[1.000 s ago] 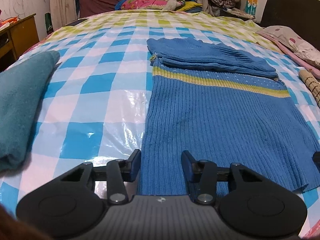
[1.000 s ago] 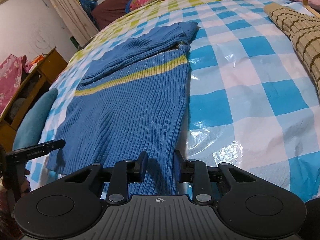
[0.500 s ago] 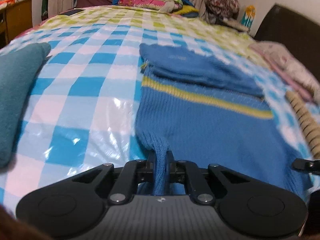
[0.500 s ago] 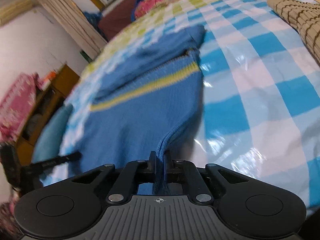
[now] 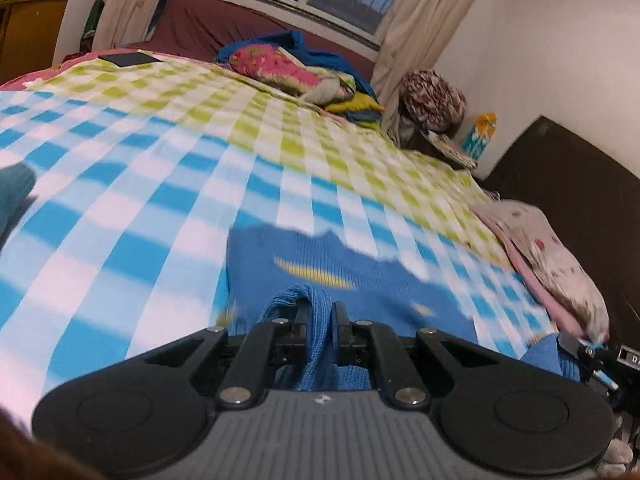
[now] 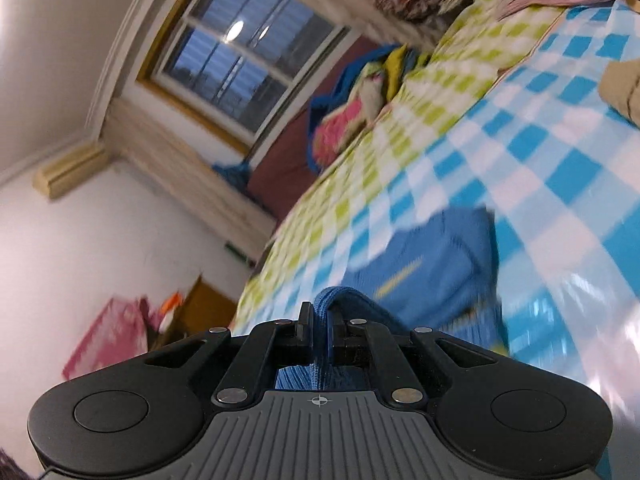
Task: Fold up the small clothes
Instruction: 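Grasp the hem with the left gripper while the right gripper grasps it too, then lift the hem and fold it toward the collar with both grippers, then release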
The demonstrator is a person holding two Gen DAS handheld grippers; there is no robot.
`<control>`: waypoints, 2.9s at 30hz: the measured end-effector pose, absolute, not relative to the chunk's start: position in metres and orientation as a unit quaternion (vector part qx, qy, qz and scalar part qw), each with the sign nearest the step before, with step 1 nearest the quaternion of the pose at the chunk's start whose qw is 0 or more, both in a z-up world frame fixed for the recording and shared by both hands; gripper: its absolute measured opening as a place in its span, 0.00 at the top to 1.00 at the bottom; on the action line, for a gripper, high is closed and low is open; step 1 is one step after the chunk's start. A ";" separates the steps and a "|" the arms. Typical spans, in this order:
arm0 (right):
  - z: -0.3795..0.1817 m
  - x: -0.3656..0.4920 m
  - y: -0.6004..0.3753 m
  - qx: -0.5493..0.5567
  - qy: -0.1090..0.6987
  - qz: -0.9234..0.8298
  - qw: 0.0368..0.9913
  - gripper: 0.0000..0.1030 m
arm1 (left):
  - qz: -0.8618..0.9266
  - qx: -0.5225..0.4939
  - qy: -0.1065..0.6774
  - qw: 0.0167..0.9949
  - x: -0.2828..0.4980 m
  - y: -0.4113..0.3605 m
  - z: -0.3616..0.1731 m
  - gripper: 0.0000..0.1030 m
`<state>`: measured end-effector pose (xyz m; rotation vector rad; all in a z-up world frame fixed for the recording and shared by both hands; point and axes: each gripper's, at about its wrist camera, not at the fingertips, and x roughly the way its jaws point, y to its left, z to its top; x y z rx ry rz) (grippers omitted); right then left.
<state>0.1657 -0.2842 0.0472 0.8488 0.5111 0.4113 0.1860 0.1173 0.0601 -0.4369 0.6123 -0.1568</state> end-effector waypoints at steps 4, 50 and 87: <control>0.040 0.205 -0.290 0.419 0.235 0.175 0.859 0.94 | -0.065 -0.212 0.300 0.928 0.229 0.118 0.053 0.85; 0.013 0.235 -0.218 0.114 0.312 0.235 0.914 0.70 | -0.176 -0.045 0.368 0.912 0.210 0.033 0.007 0.61; -0.005 0.316 -0.239 0.100 0.320 0.074 0.939 0.69 | 0.107 -0.026 0.320 0.941 0.307 0.101 0.014 0.48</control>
